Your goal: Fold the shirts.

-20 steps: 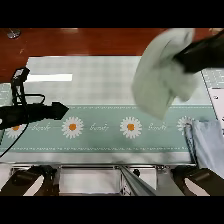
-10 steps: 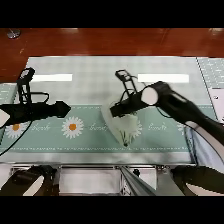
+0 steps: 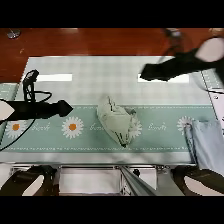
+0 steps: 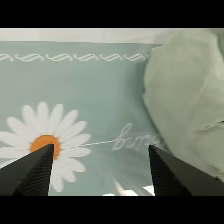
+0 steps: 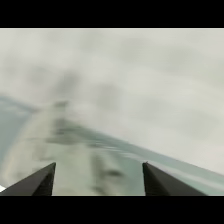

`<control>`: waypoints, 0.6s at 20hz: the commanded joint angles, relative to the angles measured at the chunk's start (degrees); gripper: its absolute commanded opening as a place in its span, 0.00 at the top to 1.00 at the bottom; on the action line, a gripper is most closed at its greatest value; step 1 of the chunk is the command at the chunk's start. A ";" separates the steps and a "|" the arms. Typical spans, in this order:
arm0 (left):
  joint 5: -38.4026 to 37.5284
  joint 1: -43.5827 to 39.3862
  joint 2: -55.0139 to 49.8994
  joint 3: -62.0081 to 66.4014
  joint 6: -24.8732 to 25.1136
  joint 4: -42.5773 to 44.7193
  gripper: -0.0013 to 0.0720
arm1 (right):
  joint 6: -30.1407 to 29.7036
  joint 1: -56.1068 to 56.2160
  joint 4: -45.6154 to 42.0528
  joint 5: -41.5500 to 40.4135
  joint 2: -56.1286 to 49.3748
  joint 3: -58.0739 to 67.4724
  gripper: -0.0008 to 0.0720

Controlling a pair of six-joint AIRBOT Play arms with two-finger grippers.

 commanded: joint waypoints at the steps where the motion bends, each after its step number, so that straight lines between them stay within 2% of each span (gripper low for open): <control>1: 0.44 1.36 -4.11 -1.18 8.59 -20.02 0.02 | 1.33 -21.29 -8.09 4.26 11.26 -9.57 0.14; 3: 1.51 -0.83 -11.17 -1.14 15.17 -30.01 0.02 | -0.61 -29.09 1.64 -0.96 17.73 -23.39 0.14; 5: 4.59 -3.19 -18.01 -1.01 17.07 -33.46 0.02 | -4.02 -30.01 7.15 -3.32 22.14 -34.51 0.14; 7: 9.38 -5.86 -23.32 -0.63 17.05 -33.70 0.02 | -4.92 -27.52 8.13 -3.54 24.26 -41.51 0.14; 12: 10.47 -12.76 -30.25 3.91 18.58 -33.88 0.03 | -3.74 -18.56 8.00 -6.56 24.61 -47.52 0.14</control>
